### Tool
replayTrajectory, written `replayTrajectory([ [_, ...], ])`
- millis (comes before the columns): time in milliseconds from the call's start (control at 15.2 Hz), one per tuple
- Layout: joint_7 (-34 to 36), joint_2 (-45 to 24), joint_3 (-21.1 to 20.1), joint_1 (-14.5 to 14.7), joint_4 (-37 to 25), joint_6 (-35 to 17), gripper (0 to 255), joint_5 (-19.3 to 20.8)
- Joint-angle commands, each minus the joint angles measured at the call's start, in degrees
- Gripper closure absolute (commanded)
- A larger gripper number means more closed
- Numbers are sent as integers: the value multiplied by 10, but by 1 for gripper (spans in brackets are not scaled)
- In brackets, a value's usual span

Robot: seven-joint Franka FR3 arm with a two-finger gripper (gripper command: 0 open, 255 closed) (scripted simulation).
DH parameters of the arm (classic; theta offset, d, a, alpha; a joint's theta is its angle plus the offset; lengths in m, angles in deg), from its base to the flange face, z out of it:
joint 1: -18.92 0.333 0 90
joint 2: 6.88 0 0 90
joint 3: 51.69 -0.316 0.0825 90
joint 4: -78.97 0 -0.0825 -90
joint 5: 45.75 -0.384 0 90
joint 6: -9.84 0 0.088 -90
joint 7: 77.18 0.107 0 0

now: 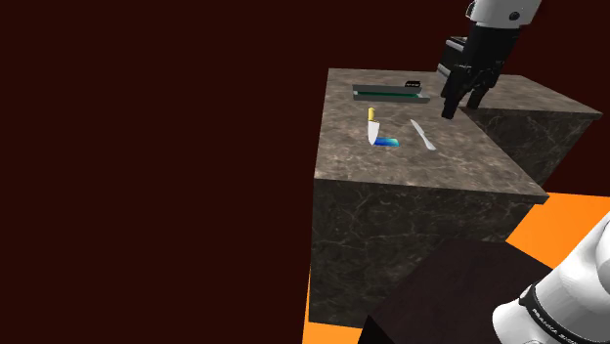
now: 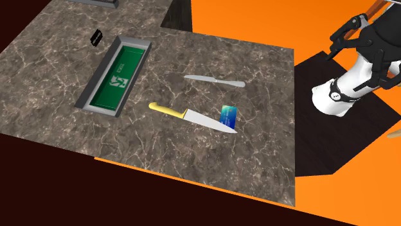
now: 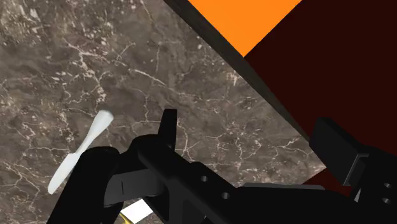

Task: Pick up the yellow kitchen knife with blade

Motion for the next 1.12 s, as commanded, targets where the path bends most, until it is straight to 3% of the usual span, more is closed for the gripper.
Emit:
replayTrajectory([
  [0, 0, 0, 0, 0, 0, 0, 0, 0],
  [528, 7, -171, 26, -13, -68, -108, 0, 2],
  [1056, 5, -345, 53, -23, -181, -174, 0, -15],
])
